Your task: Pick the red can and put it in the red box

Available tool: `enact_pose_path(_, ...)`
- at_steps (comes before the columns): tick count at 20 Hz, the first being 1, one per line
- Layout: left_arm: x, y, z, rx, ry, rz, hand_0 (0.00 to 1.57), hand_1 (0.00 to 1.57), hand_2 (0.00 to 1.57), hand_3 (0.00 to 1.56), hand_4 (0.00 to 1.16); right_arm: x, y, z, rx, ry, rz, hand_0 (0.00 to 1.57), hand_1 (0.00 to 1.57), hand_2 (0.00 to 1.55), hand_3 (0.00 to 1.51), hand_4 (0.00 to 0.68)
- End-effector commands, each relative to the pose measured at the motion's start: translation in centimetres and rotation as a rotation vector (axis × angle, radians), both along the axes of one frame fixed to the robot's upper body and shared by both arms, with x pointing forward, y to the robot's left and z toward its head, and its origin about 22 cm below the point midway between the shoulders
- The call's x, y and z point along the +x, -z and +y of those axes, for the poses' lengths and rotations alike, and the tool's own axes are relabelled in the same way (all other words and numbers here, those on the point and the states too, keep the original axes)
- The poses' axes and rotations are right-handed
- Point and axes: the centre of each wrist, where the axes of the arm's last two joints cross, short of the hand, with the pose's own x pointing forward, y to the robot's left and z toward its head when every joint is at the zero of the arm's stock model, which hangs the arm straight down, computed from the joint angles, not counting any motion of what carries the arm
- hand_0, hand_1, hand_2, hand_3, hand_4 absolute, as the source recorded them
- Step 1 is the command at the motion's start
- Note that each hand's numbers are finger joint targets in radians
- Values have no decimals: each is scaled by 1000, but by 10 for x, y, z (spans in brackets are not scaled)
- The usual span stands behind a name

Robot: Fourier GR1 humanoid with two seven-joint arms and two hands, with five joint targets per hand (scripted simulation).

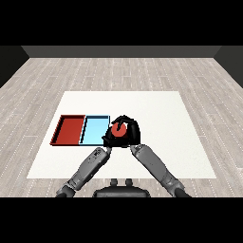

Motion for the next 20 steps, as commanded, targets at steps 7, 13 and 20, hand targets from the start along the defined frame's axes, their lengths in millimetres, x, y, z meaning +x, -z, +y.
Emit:
enact_pose_path(7, -1, 5, -13, 7, -43, -23, 1571, 1571, 1571, 1496, 1130, 1, 11, -2, -32, -17, 40, 1101, 1101, 1032, 738, 0)
enact_pose_path(13, -6, -9, -18, 0, -39, -21, 1571, 1571, 1571, 1499, 1127, 0, 9, -7, -126, -23, 67, 0, 0, 0, 0, 0)
enact_pose_path(20, -3, -3, -10, 6, -52, -11, 1571, 1571, 1571, 1502, 1133, -3, 0, -22, -63, 67, 58, 0, 0, 0, 0, 0)
